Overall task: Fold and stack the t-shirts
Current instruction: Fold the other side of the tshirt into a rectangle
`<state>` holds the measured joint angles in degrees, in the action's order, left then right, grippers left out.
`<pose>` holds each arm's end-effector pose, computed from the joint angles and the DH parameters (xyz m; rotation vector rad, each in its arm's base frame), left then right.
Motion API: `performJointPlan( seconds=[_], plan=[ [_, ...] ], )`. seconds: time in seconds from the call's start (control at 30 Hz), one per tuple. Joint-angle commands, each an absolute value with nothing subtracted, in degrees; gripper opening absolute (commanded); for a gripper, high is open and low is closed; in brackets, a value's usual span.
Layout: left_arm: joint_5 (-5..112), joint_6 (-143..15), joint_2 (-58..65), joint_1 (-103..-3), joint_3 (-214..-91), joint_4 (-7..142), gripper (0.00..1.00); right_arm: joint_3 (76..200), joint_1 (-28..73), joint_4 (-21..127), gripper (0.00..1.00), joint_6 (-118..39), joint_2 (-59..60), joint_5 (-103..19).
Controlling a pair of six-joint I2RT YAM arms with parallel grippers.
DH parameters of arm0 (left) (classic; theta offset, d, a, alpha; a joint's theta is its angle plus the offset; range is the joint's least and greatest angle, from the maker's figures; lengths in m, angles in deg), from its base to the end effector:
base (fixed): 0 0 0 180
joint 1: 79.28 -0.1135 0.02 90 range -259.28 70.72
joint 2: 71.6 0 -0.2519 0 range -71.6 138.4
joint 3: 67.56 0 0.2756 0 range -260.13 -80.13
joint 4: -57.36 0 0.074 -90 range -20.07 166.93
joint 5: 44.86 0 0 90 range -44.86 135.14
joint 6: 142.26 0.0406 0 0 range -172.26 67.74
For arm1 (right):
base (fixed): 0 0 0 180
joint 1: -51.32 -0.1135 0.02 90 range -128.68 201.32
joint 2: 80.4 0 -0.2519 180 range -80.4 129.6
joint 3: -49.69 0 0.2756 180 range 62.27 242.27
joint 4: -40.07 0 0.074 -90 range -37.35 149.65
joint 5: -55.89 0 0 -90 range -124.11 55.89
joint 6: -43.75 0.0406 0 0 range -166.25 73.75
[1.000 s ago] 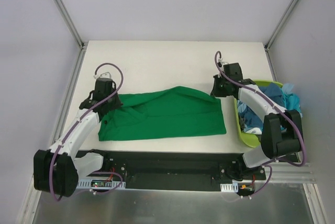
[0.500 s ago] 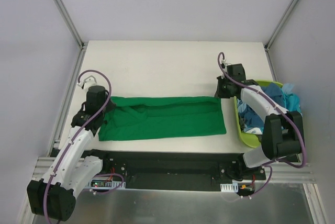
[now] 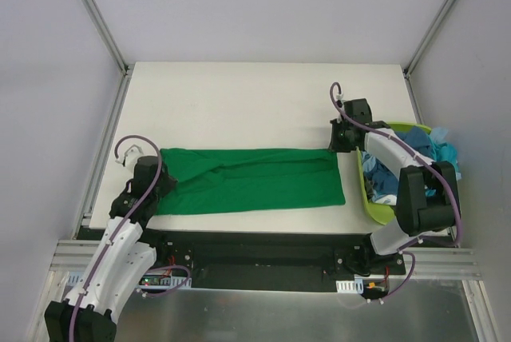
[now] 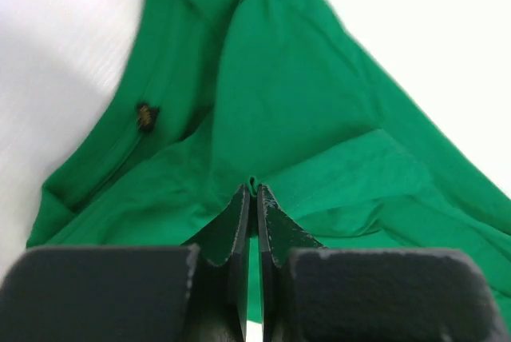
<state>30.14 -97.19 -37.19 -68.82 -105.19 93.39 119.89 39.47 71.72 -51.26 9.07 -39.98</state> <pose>0.1814 -0.0228 0.2100 -0.7771 1.9891 -0.2913 0.3416 0.0759 0.1856 -0.4051 2.4278 0.1781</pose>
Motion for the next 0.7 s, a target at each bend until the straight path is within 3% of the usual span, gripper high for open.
performJointPlan(
  seconds=[0.0,0.07,0.13,0.17,0.27,0.33,0.4,0.53,0.67],
  plan=[
    [28.20,-106.30,-39.70,-68.74,-104.03,101.64,0.02,118.79,39.90,71.10,0.11,-50.38,6.80,-35.00],
    [25.82,-108.24,-40.23,-68.74,-105.00,104.90,0.19,118.34,39.81,71.45,0.16,-50.12,4.95,-34.46],
    [25.80,-108.42,-40.14,-68.74,-106.75,106.83,0.46,117.99,39.90,71.63,0.26,-50.03,2.85,-34.81],
    [26.33,-108.16,-40.05,-68.74,-107.63,107.28,0.53,117.90,39.90,71.54,0.30,-50.03,1.88,-35.34],
    [27.30,-107.29,-39.96,-68.74,-110.71,108.16,0.84,117.55,39.90,71.46,0.55,-50.20,-1.72,-38.05],
    [28.61,-105.62,-38.74,-68.74,-113.51,107.55,0.98,117.20,39.38,70.93,0.70,-50.73,-3.92,-41.91],
    [34.65,-101.33,-36.02,-68.74,-115.81,103.53,0.99,116.32,37.10,69.97,0.96,-51.34,-5.77,-42.98],
    [52.75,-96.21,-24.71,-68.65,-116.34,88.07,0.99,114.57,31.39,67.86,0.96,-50.47,-6.31,-43.60],
    [54.46,-92.09,-10.12,-68.47,-121.60,84.35,0.99,111.84,29.53,64.17,0.96,-46.43,-2.36,-48.51]
  ],
)
